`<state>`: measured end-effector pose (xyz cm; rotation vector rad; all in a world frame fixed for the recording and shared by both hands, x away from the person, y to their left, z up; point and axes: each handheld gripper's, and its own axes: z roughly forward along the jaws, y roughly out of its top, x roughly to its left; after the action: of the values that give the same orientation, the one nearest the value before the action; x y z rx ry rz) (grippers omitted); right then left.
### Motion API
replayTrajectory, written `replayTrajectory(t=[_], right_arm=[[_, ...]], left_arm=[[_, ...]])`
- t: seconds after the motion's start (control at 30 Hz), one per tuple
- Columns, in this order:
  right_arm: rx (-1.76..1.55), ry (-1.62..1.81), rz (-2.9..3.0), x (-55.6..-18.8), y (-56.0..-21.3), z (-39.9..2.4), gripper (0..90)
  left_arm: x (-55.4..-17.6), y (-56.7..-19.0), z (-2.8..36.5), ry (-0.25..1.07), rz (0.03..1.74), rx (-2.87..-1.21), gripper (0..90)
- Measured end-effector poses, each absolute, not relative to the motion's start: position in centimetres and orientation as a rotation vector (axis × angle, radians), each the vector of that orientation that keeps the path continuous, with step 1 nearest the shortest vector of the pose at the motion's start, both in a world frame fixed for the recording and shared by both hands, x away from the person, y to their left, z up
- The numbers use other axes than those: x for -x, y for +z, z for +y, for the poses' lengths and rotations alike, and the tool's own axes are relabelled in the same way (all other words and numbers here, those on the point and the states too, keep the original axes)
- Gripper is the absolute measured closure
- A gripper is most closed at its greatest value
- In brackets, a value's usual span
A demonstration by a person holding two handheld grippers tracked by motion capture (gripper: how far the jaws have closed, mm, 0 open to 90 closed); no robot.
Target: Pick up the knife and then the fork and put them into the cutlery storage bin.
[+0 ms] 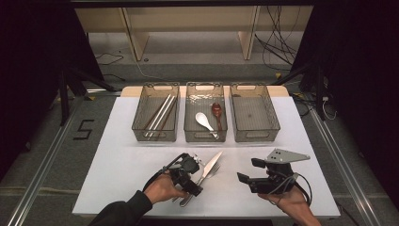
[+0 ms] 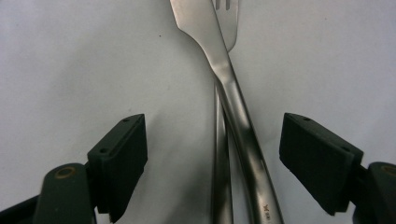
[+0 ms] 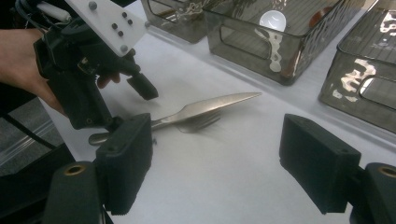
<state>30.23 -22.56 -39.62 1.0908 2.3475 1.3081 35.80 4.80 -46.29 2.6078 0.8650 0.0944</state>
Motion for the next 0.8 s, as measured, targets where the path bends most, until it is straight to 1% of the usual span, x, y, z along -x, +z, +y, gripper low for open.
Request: replayTrajectory(t=[0.33, 0.57, 0.63, 0.73, 0.8], right_arm=[[-1.087, 1.307, 2.355, -30.17, -39.61, -22.60, 26.9], [-1.088, 1.301, 2.359, -30.21, -39.67, -22.49, 26.9], [-1.089, 1.302, 2.357, -30.20, -39.66, -22.50, 26.9], [-1.083, 1.303, 2.357, -30.18, -39.66, -22.48, 26.9], [-1.083, 1.302, 2.358, -30.15, -39.65, -22.46, 27.0]], left_arm=[[-35.84, -46.73, 4.30, 0.120, 0.823, -2.624, 39.5], [-35.65, -46.70, 4.00, 0.145, 0.786, -2.625, 46.2], [-35.64, -46.65, 3.94, 0.134, 0.774, -2.627, 51.0], [-35.75, -46.63, 4.01, 0.125, 0.771, -2.624, 54.9], [-35.91, -46.63, 4.16, 0.122, 0.776, -2.620, 59.3]])
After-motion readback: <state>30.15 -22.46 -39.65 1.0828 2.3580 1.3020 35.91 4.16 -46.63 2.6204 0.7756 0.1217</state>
